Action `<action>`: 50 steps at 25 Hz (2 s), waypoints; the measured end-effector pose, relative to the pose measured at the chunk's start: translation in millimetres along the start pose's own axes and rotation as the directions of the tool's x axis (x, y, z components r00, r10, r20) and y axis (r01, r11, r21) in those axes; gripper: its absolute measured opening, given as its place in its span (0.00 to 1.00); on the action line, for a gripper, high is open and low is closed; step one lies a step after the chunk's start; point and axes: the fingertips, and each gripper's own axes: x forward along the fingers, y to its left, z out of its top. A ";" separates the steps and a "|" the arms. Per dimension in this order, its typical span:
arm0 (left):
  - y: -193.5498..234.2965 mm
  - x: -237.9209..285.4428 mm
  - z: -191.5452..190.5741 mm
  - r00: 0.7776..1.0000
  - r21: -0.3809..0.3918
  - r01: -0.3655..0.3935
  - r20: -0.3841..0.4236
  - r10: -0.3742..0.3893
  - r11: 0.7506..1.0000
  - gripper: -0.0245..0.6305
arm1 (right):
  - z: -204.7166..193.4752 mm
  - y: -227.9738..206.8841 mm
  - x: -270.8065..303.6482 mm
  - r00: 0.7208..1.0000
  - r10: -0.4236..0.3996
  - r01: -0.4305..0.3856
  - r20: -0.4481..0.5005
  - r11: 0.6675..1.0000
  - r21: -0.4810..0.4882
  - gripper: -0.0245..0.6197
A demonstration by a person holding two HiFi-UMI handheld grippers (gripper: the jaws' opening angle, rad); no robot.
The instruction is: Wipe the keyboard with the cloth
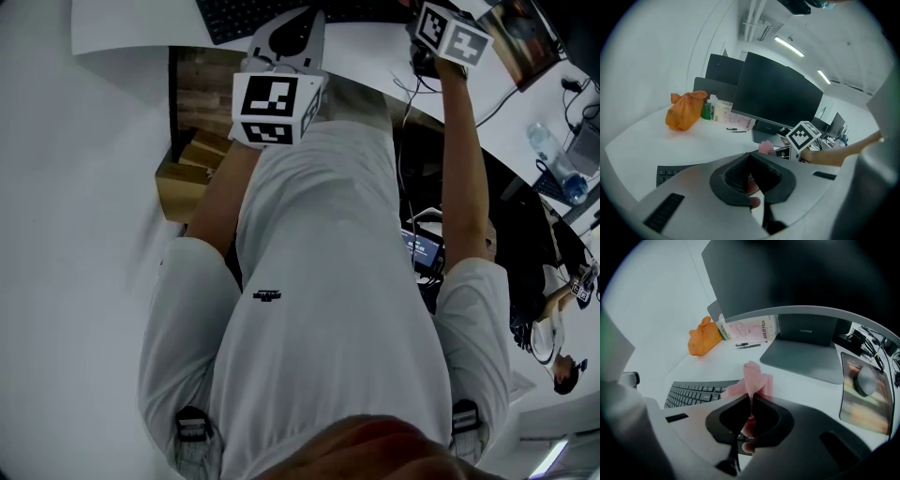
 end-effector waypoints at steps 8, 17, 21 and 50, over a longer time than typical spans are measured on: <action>-7.2 2.9 -3.1 1.000 0.010 0.014 -0.008 -0.014 1.000 0.06 | -3.2 -35.7 -8.5 0.997 -0.076 0.076 -0.001 0.997 -0.015 0.08; -12.9 -5.2 -12.2 1.000 0.016 0.007 -0.017 -0.006 1.000 0.06 | -24.5 -48.1 -14.7 0.995 -0.097 0.096 -0.035 0.995 -0.015 0.08; -12.3 -12.6 -14.1 1.000 0.013 0.002 -0.010 -0.002 1.000 0.06 | -27.6 -32.8 -14.6 0.996 -0.085 0.085 -0.028 0.996 -0.021 0.08; 33.4 -63.3 -32.7 0.994 -0.074 -0.107 0.016 0.108 0.992 0.06 | -37.5 110.2 24.4 0.990 0.116 -0.127 -0.085 0.982 -0.136 0.08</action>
